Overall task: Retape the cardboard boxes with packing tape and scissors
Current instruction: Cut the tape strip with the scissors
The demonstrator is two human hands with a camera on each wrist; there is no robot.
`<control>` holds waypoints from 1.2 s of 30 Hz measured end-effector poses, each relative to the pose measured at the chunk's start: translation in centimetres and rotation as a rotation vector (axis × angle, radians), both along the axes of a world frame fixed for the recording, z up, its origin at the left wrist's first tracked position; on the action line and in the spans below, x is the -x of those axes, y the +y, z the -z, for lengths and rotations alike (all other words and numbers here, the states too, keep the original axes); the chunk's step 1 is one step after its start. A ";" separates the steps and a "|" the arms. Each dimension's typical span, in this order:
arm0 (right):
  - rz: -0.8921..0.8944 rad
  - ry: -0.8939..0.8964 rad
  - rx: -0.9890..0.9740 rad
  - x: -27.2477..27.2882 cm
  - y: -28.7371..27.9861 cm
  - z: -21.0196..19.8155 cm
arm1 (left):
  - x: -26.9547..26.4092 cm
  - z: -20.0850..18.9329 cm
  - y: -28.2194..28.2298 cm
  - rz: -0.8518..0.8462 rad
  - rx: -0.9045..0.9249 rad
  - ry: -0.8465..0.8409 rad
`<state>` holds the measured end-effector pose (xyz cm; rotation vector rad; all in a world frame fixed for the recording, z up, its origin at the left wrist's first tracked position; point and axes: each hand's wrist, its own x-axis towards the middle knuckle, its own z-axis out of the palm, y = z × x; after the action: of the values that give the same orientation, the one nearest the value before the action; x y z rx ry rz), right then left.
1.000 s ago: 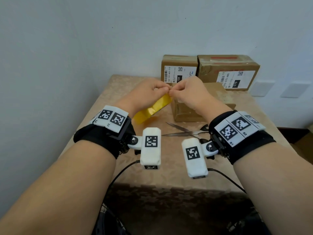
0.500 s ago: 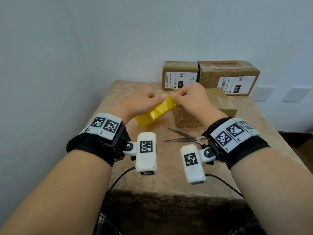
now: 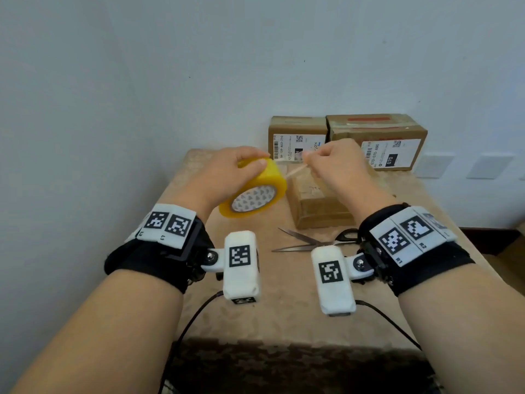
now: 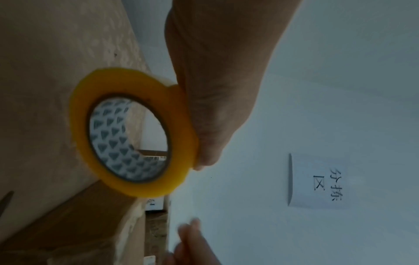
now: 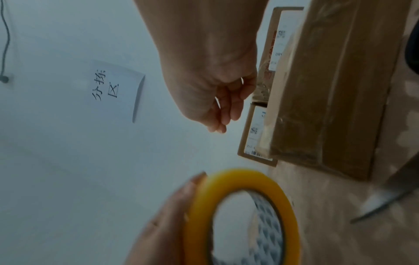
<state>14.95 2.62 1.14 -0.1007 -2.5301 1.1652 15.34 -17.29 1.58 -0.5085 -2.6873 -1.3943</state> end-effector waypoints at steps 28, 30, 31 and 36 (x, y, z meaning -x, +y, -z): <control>0.165 -0.190 -0.253 -0.5 3.1 1.6 | 1.8 -1.3 5.2 0.207 0.762 0.109; 0.156 -0.175 -0.252 -0.6 3.0 1.7 | 1.7 -1.4 5.3 0.211 0.747 0.106; 0.152 -0.166 -0.245 -0.6 3.0 1.8 | 1.7 -1.5 5.3 0.205 0.740 0.105; 0.130 -0.150 -0.209 -0.3 2.7 2.2 | 1.9 -1.6 5.0 0.172 0.695 0.102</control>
<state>15.29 5.36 -1.08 -0.3057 -2.7133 0.8674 13.47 -12.25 3.19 -0.8359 -3.0396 -0.3870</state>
